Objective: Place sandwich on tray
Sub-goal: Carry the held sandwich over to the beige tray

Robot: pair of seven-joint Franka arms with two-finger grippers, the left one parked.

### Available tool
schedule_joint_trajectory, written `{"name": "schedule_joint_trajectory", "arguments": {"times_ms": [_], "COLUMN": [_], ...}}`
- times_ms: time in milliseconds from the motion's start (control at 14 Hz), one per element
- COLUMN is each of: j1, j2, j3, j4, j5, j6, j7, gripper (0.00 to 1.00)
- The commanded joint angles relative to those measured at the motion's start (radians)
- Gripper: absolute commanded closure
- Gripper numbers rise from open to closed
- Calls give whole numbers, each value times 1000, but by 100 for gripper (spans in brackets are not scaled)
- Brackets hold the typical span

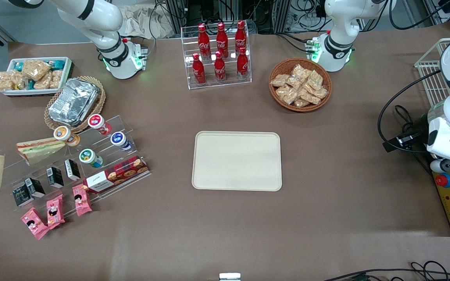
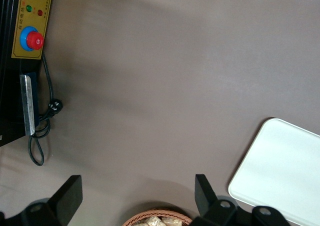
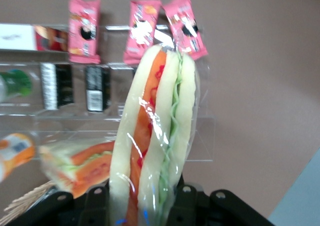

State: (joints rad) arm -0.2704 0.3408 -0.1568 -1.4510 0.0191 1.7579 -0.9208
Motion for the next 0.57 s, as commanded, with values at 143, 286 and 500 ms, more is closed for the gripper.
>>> {"name": "schedule_joint_trajectory", "arguments": {"times_ms": [143,286,500], "j1": [133,236,362], "j2": [0,-22,-20], "j3": [52,71,92], "j4": [155,155,155], "j5": [1,4,12], "j6": [-178,-199,-215], "j7": [-16,-16,-15], "gripper": [58,58,58]}}
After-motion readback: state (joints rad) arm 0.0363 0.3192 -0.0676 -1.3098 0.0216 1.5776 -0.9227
